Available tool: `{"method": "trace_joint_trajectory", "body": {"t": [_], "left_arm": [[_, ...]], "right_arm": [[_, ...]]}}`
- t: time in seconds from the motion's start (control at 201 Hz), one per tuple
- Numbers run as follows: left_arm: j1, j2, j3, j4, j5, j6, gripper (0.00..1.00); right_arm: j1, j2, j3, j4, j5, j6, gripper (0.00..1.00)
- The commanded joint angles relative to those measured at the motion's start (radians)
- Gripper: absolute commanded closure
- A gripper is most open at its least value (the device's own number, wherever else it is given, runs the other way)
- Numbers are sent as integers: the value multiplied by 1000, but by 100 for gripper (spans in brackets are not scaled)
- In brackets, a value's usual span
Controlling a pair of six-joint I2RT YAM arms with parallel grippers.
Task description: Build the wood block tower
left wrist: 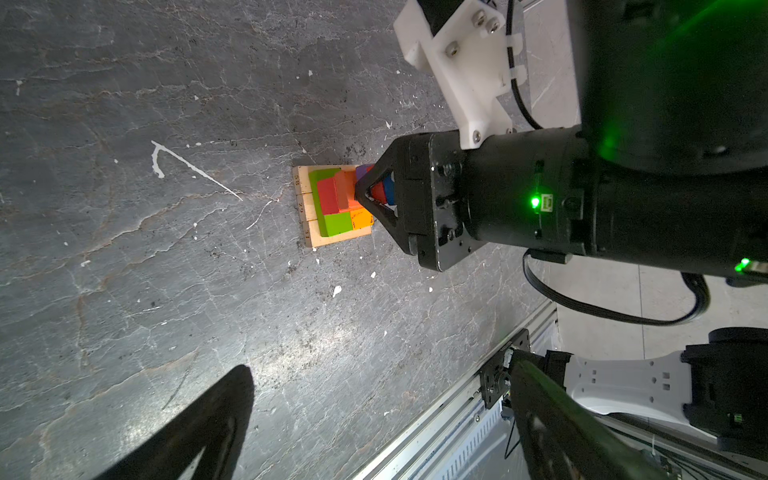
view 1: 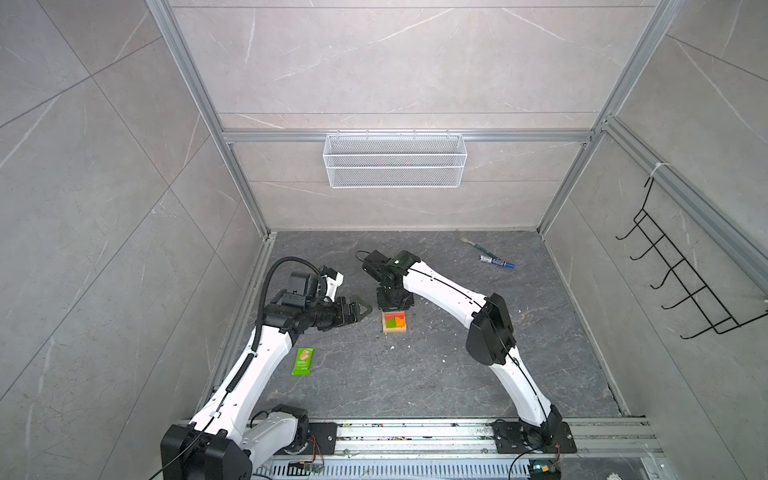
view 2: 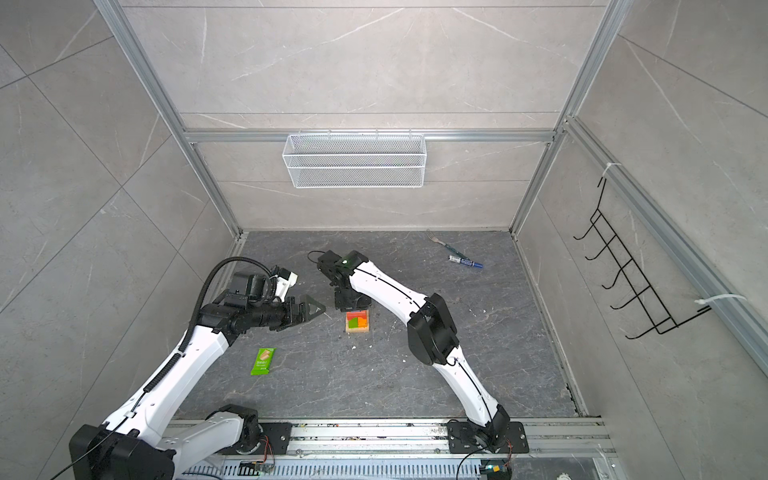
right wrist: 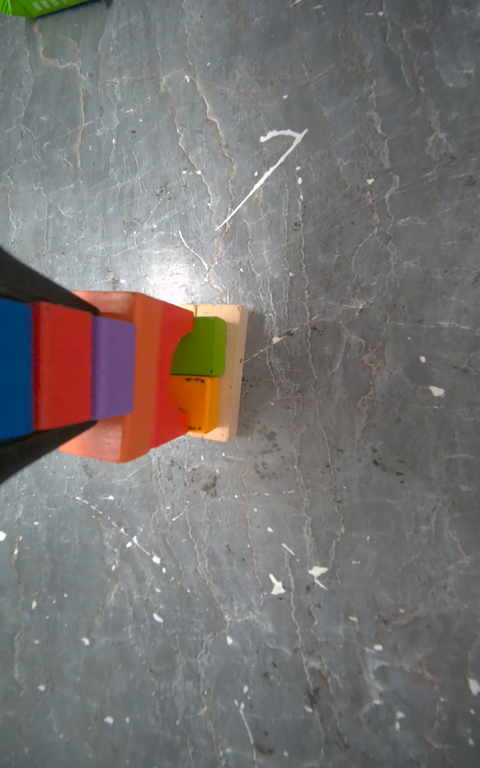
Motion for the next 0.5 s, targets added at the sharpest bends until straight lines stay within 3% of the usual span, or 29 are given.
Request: {"method": "trace_joint_trajectory", "body": {"t": [0.0,0.498], "left_arm": [[4,-14,1,30,39,-6,2],[4,-14,1,30,38,-6,2]], "right_arm": [[-6,10,26,-35,18,15,94],[-4,0,14,-34,21,22,98]]}}
